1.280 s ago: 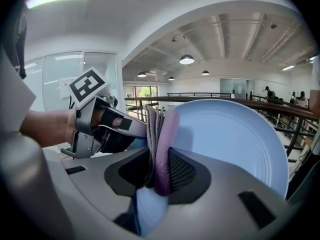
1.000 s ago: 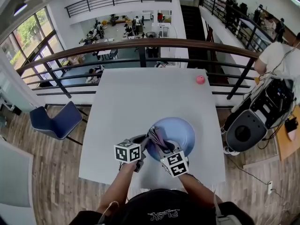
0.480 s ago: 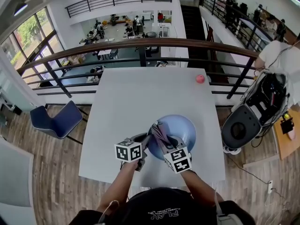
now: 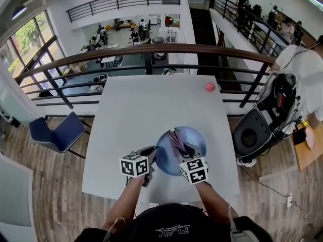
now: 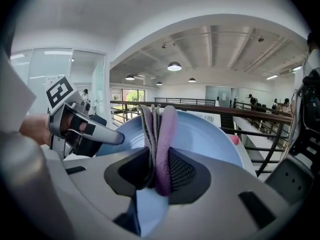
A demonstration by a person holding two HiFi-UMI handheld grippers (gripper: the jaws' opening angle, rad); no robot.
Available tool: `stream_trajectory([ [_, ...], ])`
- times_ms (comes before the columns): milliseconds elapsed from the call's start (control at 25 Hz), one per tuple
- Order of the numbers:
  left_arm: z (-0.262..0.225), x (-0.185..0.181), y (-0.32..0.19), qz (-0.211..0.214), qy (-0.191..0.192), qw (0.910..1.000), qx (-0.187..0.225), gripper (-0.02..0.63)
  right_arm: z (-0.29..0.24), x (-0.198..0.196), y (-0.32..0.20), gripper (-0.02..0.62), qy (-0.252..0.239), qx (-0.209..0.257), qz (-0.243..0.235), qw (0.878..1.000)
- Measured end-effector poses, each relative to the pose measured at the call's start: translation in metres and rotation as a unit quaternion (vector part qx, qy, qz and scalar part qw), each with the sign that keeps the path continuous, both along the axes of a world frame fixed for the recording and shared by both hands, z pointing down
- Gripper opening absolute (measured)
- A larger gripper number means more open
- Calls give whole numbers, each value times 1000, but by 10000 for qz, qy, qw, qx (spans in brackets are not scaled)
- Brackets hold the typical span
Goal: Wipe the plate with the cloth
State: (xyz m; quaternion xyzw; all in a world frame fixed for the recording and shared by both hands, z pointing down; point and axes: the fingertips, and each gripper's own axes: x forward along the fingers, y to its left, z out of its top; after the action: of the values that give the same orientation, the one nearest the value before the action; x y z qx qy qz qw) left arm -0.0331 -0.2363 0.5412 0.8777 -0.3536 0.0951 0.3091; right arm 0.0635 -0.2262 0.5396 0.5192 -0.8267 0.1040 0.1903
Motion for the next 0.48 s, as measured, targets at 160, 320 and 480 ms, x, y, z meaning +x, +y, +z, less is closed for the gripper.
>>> stream_trajectory([
  [160, 1, 0, 3, 9, 42, 10000, -16, 48, 2, 14, 1, 112, -66, -28, 199, 9998],
  [320, 2, 7, 3, 65, 136, 9999, -79, 54, 7, 28, 4, 112, -67, -75, 361, 9993],
  [480, 6, 9, 8, 91, 182, 9997, -125, 54, 10, 39, 10, 112, -56, -107, 510, 9986],
])
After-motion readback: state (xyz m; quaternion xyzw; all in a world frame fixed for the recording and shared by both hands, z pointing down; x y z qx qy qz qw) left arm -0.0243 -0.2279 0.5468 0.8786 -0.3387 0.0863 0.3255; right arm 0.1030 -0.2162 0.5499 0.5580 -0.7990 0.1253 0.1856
